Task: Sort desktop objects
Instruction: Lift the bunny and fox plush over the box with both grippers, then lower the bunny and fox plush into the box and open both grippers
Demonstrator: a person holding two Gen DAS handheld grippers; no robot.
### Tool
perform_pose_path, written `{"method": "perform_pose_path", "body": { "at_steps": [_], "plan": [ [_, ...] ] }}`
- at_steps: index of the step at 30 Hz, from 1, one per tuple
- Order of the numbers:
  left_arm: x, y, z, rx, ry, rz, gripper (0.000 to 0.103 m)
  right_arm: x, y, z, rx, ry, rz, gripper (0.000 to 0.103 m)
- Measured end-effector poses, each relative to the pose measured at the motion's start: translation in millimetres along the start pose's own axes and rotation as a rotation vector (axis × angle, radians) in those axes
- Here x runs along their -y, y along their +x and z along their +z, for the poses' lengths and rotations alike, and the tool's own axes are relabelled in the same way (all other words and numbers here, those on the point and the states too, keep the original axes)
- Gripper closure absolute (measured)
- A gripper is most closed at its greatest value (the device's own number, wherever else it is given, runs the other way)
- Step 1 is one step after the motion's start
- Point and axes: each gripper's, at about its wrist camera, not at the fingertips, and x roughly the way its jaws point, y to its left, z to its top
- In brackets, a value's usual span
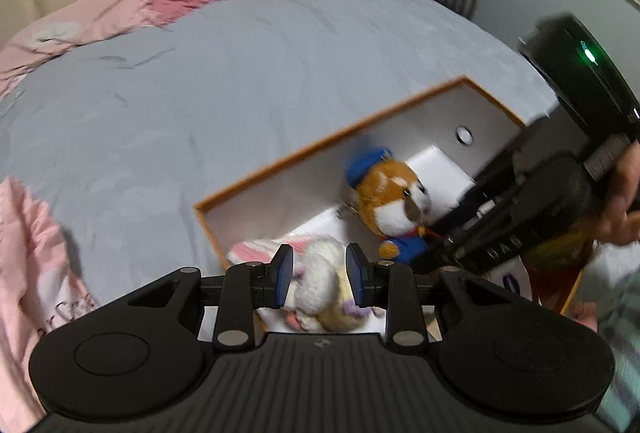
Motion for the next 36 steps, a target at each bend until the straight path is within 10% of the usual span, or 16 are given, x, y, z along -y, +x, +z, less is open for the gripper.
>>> {"method": "perform_pose_path", "body": {
  "at_steps": [15,29,36],
  "plan": [
    [-39,-8,-29,0.019,-0.368,0.037,0.073,23,5,11,0.029,0.126,-0.032,0.059],
    [-42,-6,-39,0.037,-0.366,-0.003,0.078,-18,35,26,0.024,-0.201,-0.027,0.071],
    [-36,-2,-37,0.036,-0.344,0.023,0.078,-15,40,30,0.009,-0.155,-0.029,0.070]
  ]
}}
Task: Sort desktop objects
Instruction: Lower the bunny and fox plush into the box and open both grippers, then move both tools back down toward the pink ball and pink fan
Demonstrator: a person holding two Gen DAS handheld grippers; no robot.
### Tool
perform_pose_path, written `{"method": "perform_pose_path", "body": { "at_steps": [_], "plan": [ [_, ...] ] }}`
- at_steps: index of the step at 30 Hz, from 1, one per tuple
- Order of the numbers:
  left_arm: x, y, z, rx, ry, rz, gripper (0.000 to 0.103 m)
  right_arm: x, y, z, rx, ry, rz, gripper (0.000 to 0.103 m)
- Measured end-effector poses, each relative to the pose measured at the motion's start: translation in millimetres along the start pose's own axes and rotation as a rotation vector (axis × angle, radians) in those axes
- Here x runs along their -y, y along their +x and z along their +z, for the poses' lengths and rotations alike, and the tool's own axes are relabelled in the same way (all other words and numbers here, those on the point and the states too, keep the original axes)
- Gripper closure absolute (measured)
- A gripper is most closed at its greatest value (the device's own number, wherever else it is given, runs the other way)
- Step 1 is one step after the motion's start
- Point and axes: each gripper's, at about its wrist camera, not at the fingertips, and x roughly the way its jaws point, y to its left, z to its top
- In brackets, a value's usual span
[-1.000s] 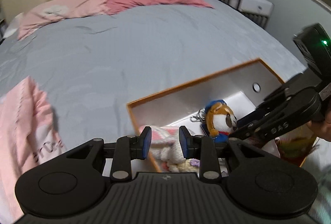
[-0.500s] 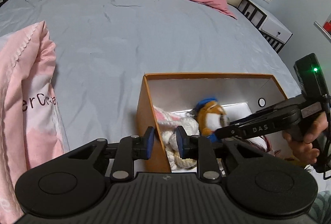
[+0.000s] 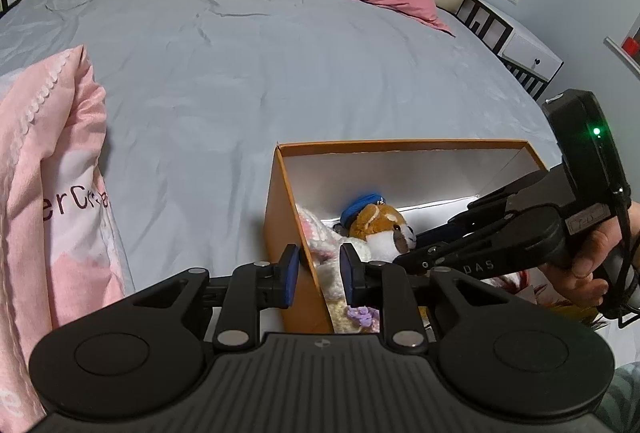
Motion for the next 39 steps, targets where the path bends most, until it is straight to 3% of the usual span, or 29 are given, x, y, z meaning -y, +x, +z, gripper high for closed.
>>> {"method": "perform_pose_path", "body": {
  "at_steps": [4,8,13,18,22,28,33,37,39],
  "plan": [
    [2,-1,2,0.002,0.010,0.015,0.078,-8,-6,-3,0.009,-0.041,-0.047,0.067],
    [8,-17,4,0.042,0.038,0.081,0.078,-8,-20,-8,0.046,-0.016,-0.075,0.067],
    [32,-52,-3,0.141,0.094,0.080,0.078,-22,-65,-23,0.184,-0.017,-0.120,0.067],
    [68,-92,-28,0.220,0.186,0.032,0.078,-41,-126,-73,0.376,-0.016,-0.110,0.064],
    [94,-107,-49,0.175,0.232,-0.040,0.078,-52,-162,-127,0.427,0.046,-0.109,0.063],
    [130,-103,-95,0.075,0.272,-0.120,0.078,-56,-168,-212,0.366,0.275,-0.159,0.063],
    [147,-90,-131,-0.005,0.286,-0.137,0.078,-31,-140,-269,0.201,0.533,-0.172,0.063],
    [166,-80,-157,-0.063,0.308,-0.152,0.078,-26,-122,-287,0.099,0.586,-0.191,0.060],
    [173,-74,-167,-0.087,0.323,-0.154,0.077,-32,-118,-286,0.091,0.541,-0.219,0.060]
  ]
}}
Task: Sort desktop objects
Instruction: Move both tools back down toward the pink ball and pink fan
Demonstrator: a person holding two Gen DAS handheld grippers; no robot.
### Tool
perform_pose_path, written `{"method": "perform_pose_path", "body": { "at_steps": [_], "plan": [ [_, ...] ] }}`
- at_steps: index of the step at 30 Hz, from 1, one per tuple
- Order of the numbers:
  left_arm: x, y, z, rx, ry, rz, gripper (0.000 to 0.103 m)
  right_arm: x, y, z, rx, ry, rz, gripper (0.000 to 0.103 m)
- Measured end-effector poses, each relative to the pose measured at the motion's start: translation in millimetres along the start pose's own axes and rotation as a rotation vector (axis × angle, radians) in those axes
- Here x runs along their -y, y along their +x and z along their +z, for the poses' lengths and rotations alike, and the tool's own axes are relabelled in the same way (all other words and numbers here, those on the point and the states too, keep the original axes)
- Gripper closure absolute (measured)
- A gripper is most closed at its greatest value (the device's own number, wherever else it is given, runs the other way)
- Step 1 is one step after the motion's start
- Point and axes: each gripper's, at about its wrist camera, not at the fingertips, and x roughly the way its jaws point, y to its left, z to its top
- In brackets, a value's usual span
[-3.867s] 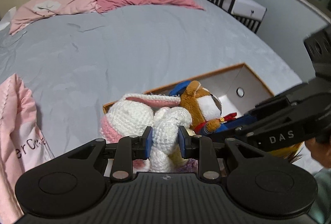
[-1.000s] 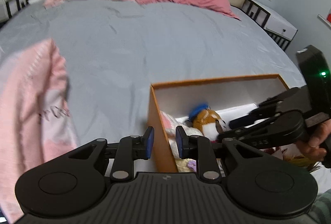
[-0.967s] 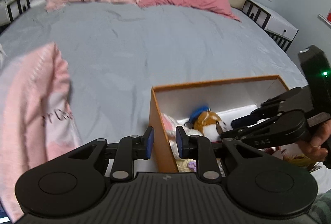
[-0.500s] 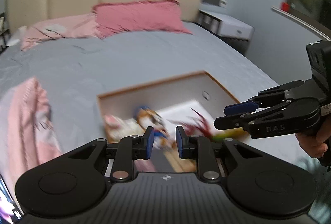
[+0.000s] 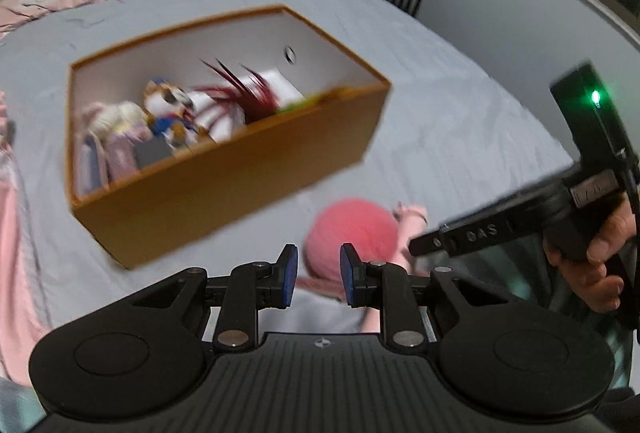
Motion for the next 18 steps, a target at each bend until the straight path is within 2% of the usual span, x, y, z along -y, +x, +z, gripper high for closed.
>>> {"method": "perform_pose_path", "body": {
  "at_steps": [4,7,13,18],
  "plan": [
    [19,13,-13,-0.053,0.043,-0.019,0.077,-6,8,-3,-0.026,-0.058,-0.016,0.059],
    [31,23,-22,-0.097,0.090,-0.004,0.074,-7,8,-5,-0.040,-0.111,-0.019,0.059],
    [39,40,-31,-0.165,0.121,0.001,0.074,-15,14,-10,-0.099,-0.228,-0.045,0.061],
    [38,42,-37,-0.177,0.113,0.012,0.074,-17,26,-6,-0.123,-0.219,-0.040,0.059]
  ]
}}
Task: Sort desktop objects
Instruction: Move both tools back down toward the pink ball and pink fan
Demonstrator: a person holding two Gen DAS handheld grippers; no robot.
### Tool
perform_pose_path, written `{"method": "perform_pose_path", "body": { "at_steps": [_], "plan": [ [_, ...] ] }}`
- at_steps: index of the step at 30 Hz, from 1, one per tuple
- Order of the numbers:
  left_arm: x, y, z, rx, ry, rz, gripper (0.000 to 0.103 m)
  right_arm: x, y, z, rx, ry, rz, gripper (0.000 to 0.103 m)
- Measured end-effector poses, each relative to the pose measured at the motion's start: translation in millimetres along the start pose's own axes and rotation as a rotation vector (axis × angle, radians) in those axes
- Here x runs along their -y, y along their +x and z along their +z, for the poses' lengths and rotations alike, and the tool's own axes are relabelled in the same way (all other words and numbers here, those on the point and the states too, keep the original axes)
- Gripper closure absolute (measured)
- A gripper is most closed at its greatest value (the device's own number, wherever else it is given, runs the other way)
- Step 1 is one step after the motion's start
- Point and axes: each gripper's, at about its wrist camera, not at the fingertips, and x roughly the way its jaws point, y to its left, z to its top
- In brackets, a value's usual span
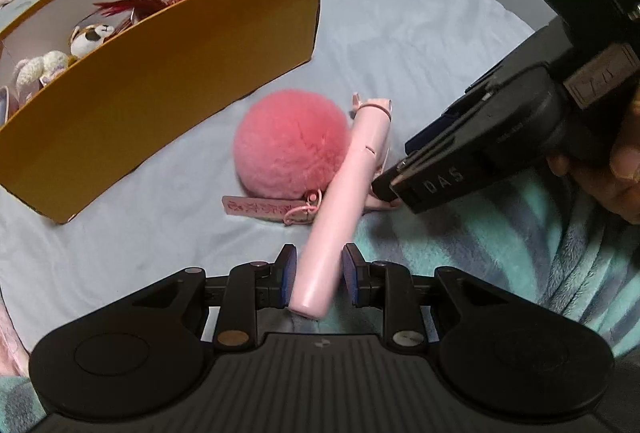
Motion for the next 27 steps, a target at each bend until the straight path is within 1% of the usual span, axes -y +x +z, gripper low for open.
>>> {"method": "perform_pose_path", "body": {
  "at_steps": [2,5,6,8,10,11,12,13,14,17,18,20,23,25,27],
  "plan": [
    [-5,-1,-2,-0.002,-0.020,-0.011,0.074,2,1,1,0.003,0.034,0.026,0.063],
    [-14,0,-4,-0.009,-0.077,-0.061,0.074,0,10,9,-0.015,0.063,0.060,0.072],
    [-16,2,-3,-0.007,-0.093,-0.063,0.074,-1,13,11,-0.022,0.076,0.080,0.074],
    [-19,1,-2,0.001,-0.103,-0.052,0.074,-2,18,13,-0.028,0.104,0.123,0.084],
    [-22,1,0,0.002,-0.115,-0.051,0.074,-5,19,15,-0.011,0.122,0.132,0.086],
    [-25,2,0,0.000,-0.126,-0.052,0.074,-5,19,17,0.005,0.130,0.140,0.089],
    [-27,3,0,-0.001,-0.138,-0.055,0.075,-4,17,19,0.027,0.142,0.147,0.092],
    [-28,4,1,-0.001,-0.148,-0.061,0.076,-3,16,22,0.040,0.149,0.149,0.098],
    [-30,6,1,-0.001,-0.159,-0.070,0.076,-2,15,25,0.045,0.154,0.143,0.098],
    [-33,5,4,0.016,-0.181,-0.095,0.076,1,14,35,0.065,0.138,0.040,0.098],
    [-34,2,5,0.025,-0.183,-0.094,0.076,5,13,37,0.066,0.143,0.026,0.098],
    [-36,-5,7,0.046,-0.188,-0.090,0.076,12,9,39,0.066,0.163,0.031,0.097],
    [-43,-15,13,0.079,-0.210,-0.089,0.076,15,-4,37,0.101,0.164,0.017,0.093],
    [-50,-21,19,0.104,-0.217,-0.081,0.076,15,-14,35,0.127,0.182,0.038,0.093],
    [-57,-24,26,0.127,-0.221,-0.055,0.074,15,-22,32,0.150,0.192,0.073,0.092]
  ]
}}
